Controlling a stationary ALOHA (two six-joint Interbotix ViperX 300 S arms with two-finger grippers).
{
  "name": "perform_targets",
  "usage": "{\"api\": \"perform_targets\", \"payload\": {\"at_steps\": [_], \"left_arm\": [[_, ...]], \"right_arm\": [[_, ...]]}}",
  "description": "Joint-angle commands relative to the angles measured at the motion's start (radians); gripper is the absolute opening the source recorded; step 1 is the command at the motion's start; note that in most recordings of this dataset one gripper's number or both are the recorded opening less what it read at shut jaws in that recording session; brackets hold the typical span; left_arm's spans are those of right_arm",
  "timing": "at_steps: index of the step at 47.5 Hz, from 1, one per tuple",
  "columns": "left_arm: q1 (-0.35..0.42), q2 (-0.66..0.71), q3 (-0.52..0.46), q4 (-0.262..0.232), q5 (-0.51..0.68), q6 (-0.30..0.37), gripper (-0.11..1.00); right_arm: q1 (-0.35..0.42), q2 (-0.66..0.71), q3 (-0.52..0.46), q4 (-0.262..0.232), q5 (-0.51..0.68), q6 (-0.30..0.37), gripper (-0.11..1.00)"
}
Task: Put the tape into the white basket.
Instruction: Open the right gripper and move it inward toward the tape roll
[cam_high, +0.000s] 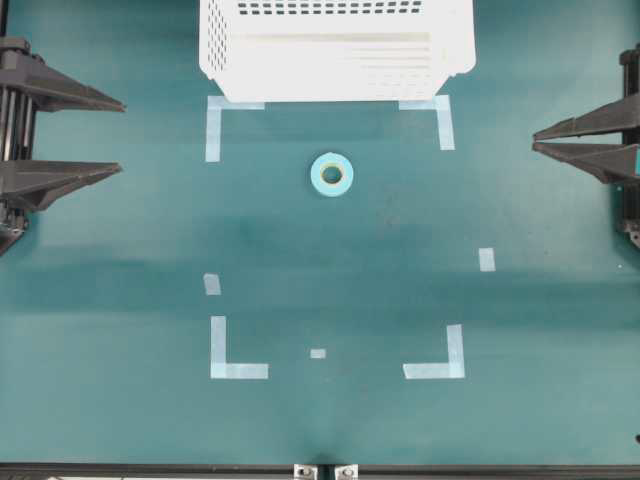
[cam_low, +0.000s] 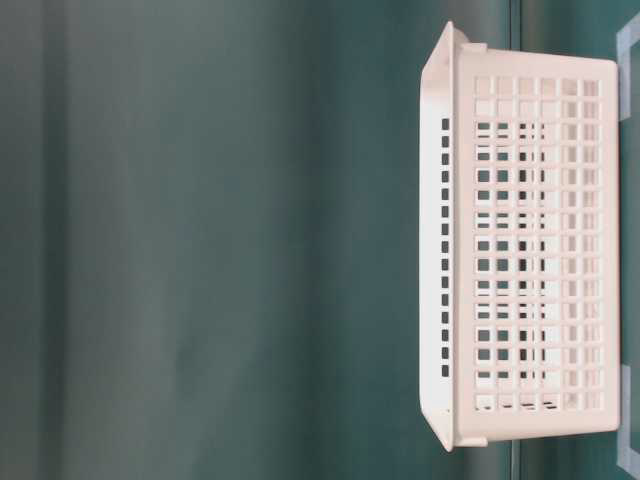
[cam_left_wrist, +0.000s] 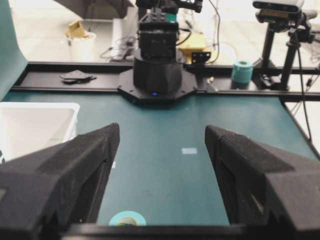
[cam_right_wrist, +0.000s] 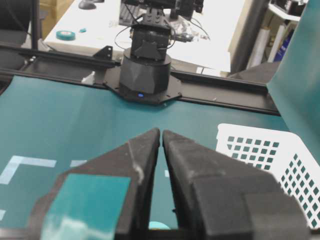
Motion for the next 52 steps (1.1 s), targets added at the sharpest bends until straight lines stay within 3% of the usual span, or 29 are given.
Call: {"api": "perform_targets", "payload": {"at_steps": [1,3,9,15,22,29,36,45,47,52], "left_arm": [[0.034,-0.057,0.060,-0.032,0.002,-0.003,0.24],[0.052,-0.094,0.087,-0.032,0.012,-0.012,0.22],[0.058,-0.216,0.121,-0.029,0.075,-0.012,-0.01],[0.054,-0.328,0.117,-0.026,0.264,0.000,-0.10],[0.052,-0.393,0.115,-0.031,0.443,-0.021,-0.11],[0.049,-0.410,0.129,-0.031,0.431,-0.029,-0.11],[0.046,-0.410,0.161,-0.031,0.400,-0.031,-0.11],[0.043,-0.411,0.215,-0.029,0.337,-0.028,-0.11],[0.043,-0.413,0.225,-0.029,0.328,-0.025,-0.11],[0.043,-0.417,0.252,-0.028,0.318,-0.020,-0.11]], "right_arm": [[-0.003,0.009,-0.008,0.000,-0.011,0.014,0.24],[-0.003,0.009,0.002,0.002,-0.015,0.017,0.22],[-0.003,0.009,0.012,0.002,-0.025,0.054,0.02],[-0.003,0.020,-0.002,-0.003,-0.002,0.081,0.01],[-0.005,0.051,-0.035,-0.003,0.071,0.087,0.01],[-0.005,0.091,-0.091,0.000,0.124,0.089,0.01],[-0.006,0.133,-0.147,0.018,0.169,0.138,0.01],[-0.012,0.192,-0.146,-0.028,0.127,0.144,0.01],[-0.012,0.195,-0.143,-0.034,0.117,0.147,0.05],[-0.018,0.196,-0.138,-0.032,0.114,0.147,0.28]]}}
